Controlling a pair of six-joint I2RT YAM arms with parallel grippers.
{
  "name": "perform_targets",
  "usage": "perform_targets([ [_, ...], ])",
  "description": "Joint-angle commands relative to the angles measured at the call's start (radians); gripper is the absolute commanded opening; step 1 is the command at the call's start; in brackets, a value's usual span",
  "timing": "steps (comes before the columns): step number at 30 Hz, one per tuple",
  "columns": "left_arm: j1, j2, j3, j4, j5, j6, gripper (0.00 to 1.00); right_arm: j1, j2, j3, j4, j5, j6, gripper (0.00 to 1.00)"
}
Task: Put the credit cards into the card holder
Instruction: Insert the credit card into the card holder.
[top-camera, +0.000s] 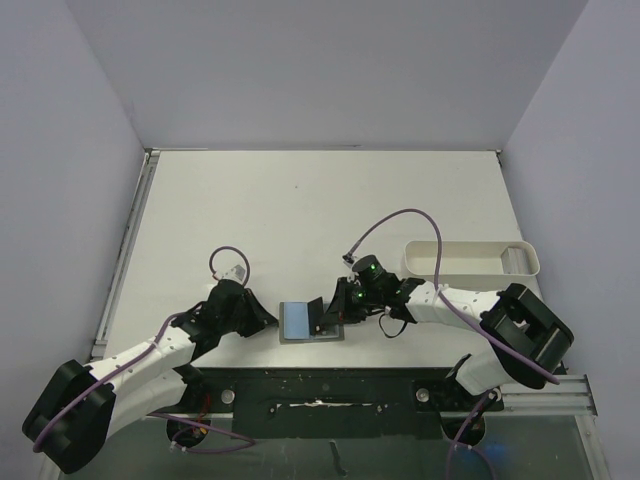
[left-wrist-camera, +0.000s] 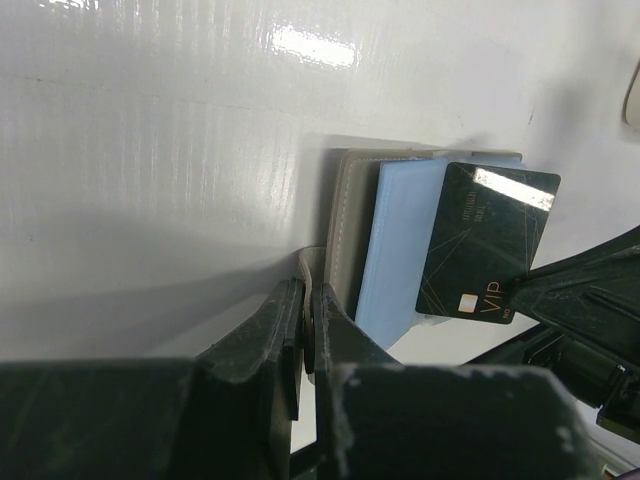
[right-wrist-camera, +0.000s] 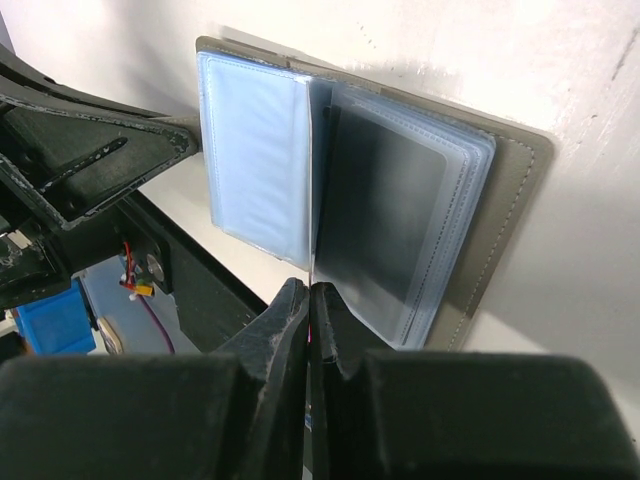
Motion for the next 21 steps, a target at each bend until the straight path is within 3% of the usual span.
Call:
perform_targets([
  [1, -0.006, -0.015, -0.002, 0.041, -0.008, -0.007, 0.0, 0.012, -0.034, 0.039, 0.006, 0.006, -0.01, 0.0],
  [21, -0.013, 0.004, 0.002, 0.049, -0.013, -0.01, 0.0, 0.013, 0.008, -0.011, 0.066, -0.03, 0.047, 0.0],
])
